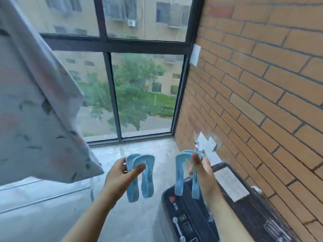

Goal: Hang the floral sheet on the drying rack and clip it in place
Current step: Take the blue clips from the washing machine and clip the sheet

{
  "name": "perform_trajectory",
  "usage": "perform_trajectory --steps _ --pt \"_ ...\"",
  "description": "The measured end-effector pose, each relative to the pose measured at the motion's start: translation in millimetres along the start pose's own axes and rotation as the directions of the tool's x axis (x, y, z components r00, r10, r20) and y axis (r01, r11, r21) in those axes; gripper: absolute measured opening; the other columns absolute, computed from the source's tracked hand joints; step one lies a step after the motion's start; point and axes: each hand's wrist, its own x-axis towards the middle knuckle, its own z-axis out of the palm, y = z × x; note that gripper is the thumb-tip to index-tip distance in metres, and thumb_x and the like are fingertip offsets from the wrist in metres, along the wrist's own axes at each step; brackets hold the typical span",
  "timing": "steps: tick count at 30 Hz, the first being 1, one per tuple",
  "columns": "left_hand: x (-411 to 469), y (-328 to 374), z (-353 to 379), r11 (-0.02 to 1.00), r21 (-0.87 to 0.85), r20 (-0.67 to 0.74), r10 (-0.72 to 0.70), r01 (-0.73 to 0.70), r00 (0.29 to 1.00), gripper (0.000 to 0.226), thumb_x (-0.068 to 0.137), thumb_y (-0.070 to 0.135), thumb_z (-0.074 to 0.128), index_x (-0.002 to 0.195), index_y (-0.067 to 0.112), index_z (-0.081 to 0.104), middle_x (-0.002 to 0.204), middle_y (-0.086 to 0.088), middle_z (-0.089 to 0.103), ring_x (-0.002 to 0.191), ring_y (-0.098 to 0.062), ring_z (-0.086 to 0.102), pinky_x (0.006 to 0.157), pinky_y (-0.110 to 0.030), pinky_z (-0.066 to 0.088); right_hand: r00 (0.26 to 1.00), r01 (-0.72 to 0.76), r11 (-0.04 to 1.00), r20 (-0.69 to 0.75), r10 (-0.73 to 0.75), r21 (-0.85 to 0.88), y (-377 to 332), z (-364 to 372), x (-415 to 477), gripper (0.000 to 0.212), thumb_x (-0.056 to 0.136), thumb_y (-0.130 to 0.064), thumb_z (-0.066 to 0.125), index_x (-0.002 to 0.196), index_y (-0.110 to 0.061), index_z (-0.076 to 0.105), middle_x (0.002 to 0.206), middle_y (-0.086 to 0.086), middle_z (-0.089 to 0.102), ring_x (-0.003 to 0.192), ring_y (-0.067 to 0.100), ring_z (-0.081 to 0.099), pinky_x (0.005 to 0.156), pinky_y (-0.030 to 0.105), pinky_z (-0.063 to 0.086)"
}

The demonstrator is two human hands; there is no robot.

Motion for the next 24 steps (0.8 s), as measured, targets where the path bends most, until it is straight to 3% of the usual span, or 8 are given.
perform_trajectory --steps 3,7,13,15,19,24 --pt "-1.8 -6.7 -70.6 0.997 -0.080 -0.104 -0.024 0.015 0.994 0.046 0.071 0.049 0.077 0.108 0.027 0.061 0.097 0.000 0.072 0.089 -0.015 0.067 0.074 -0.029 0.051 0.995 0.039 0.999 0.091 -0.041 0.015 -16.5 76.8 6.7 0.105 0.049 -0.093 0.052 0.115 -0.012 0.053 0.063 -0.004 0.049 0.055 0.008 0.045 0.060 0.026 0.038" --pt "-1.9 -19.2 -172.7 0.991 -0.130 -0.225 -0.036 0.006 0.974 0.055 0.060 0.052 0.074 0.105 0.025 0.061 0.097 0.002 0.073 0.093 -0.015 0.069 0.077 -0.029 0.053 0.967 0.080 0.997 0.241 -0.080 0.007 -35.8 187.8 11.7 0.098 0.054 -0.090 0.054 0.109 -0.009 0.055 0.063 -0.004 0.050 0.056 0.007 0.045 0.060 0.025 0.039" --pt "-5.8 -32.3 -301.7 0.988 -0.154 -0.376 -0.045 -0.015 0.925 0.058 0.064 0.053 0.076 0.111 0.028 0.057 0.103 0.005 0.070 0.094 -0.012 0.066 0.070 -0.024 0.048 0.906 0.121 0.992 0.405 -0.123 0.030 -62.2 329.5 6.8 0.067 0.063 -0.073 0.058 0.107 -0.023 0.062 0.097 -0.007 0.069 0.086 0.007 0.064 0.078 0.028 0.052" --pt "-2.9 -33.1 -335.8 0.989 -0.143 -0.425 -0.040 -0.023 0.904 0.059 0.061 0.055 0.071 0.111 0.028 0.057 0.104 0.003 0.070 0.094 -0.015 0.066 0.071 -0.026 0.050 0.882 0.151 0.988 0.448 -0.143 0.017 -73.2 365.8 8.4 0.071 0.062 -0.074 0.058 0.108 -0.022 0.063 0.100 -0.003 0.070 0.089 0.008 0.066 0.074 0.024 0.052" --pt "14.0 -27.1 -387.7 0.981 -0.181 -0.491 -0.033 -0.065 0.871 0.054 0.065 0.050 0.073 0.111 0.026 0.056 0.104 0.002 0.069 0.093 -0.014 0.066 0.068 -0.022 0.049 0.823 0.211 0.976 0.529 -0.208 0.054 -100.8 424.7 24.4 0.061 0.067 -0.068 0.058 0.107 -0.021 0.064 0.090 -0.008 0.067 0.072 -0.008 0.062 0.059 0.006 0.043" --pt "48.0 -17.4 -434.2 0.983 -0.145 -0.585 0.006 -0.111 0.811 0.081 0.045 0.072 0.074 0.112 0.030 0.058 0.102 0.006 0.072 0.094 -0.013 0.069 0.080 -0.032 0.056 0.748 0.315 0.944 0.586 -0.310 0.098 -138.3 488.8 64.1 0.073 0.062 -0.076 0.056 0.112 -0.023 0.063 0.100 -0.006 0.070 0.088 0.006 0.065 0.074 0.021 0.047"
